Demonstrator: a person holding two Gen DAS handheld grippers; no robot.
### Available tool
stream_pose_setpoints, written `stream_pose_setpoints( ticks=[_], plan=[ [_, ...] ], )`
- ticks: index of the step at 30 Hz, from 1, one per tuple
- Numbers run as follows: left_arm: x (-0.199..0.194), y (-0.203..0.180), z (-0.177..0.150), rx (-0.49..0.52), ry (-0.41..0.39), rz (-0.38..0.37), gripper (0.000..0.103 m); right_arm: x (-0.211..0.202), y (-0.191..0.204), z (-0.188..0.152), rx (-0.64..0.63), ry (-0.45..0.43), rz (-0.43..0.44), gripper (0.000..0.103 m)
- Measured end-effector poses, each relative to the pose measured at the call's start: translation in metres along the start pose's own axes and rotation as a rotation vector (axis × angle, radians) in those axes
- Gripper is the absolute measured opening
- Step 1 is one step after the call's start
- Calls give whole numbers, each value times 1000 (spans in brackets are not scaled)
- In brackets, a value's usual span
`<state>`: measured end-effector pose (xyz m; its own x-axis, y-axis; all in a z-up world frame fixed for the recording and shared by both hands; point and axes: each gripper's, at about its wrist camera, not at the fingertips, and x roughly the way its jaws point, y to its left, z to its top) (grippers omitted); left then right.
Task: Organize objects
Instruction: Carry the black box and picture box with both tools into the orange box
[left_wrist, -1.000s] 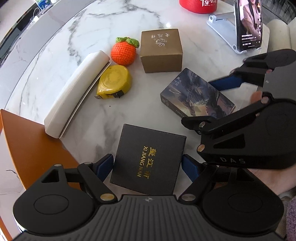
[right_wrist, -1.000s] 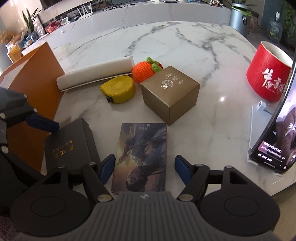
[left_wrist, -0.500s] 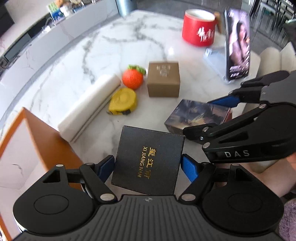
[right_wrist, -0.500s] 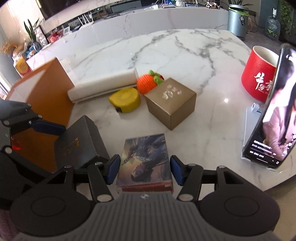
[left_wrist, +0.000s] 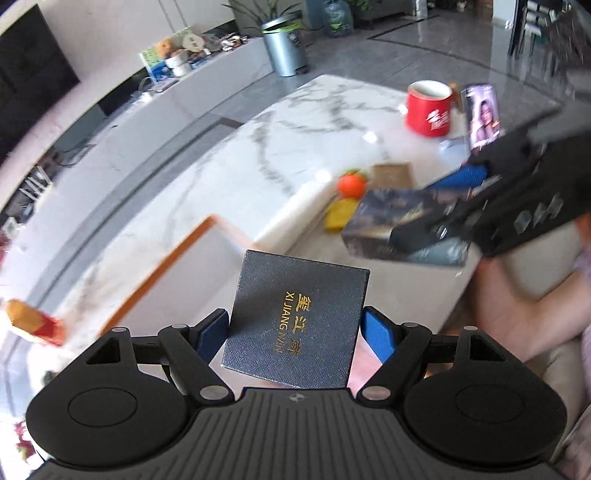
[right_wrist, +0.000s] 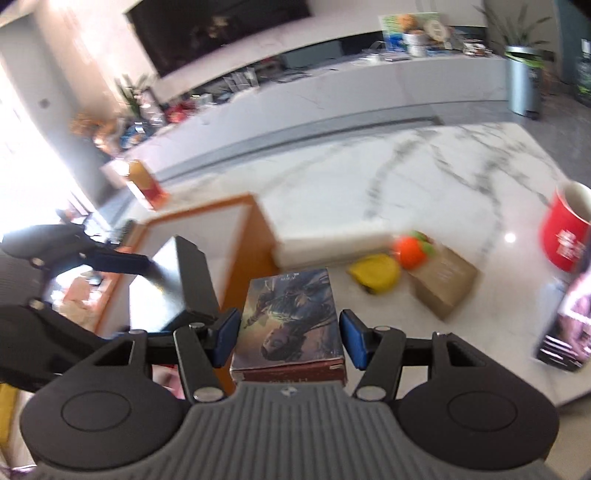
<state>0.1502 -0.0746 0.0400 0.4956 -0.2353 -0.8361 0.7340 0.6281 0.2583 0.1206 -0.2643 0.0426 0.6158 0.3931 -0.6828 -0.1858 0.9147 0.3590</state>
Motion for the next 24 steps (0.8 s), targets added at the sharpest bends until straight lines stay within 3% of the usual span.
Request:
stream_pose_setpoints(
  ticks=[8,16,24],
  plan=[
    [29,43,-31,34,47,47,91,53,72,34,-65,93,66,61],
    [81,73,-45,106,98,-50,91,145,107,46,-208,226,-115,61],
    [116,91,-49,177,160,-178,91,188,117,45,-332,308,-224,61]
  ],
)
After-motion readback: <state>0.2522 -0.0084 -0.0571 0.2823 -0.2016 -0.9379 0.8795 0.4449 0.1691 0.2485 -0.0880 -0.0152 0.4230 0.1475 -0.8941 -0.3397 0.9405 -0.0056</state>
